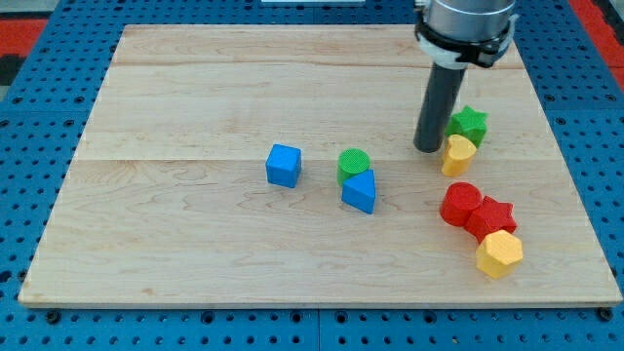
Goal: Move green star to the top of blue cube
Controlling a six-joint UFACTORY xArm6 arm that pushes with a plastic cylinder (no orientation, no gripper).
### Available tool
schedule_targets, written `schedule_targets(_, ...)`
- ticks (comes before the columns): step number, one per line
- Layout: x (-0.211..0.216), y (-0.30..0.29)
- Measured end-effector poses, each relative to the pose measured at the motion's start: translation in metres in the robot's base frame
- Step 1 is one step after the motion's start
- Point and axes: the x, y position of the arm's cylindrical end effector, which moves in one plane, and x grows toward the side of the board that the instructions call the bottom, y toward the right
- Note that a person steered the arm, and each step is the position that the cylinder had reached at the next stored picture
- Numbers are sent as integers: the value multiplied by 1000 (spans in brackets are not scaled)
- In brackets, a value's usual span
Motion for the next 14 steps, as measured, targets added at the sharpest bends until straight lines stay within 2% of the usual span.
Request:
schedule_targets(1, 14, 33)
schedule_targets(2, 55, 38)
schedule_targets(4, 14, 48)
schedule_targets(9, 16, 55)
schedule_targets(10, 8, 76)
schedule_targets(11, -18, 50)
schedule_targets(12, -58, -30)
schedule_targets(14, -62, 27)
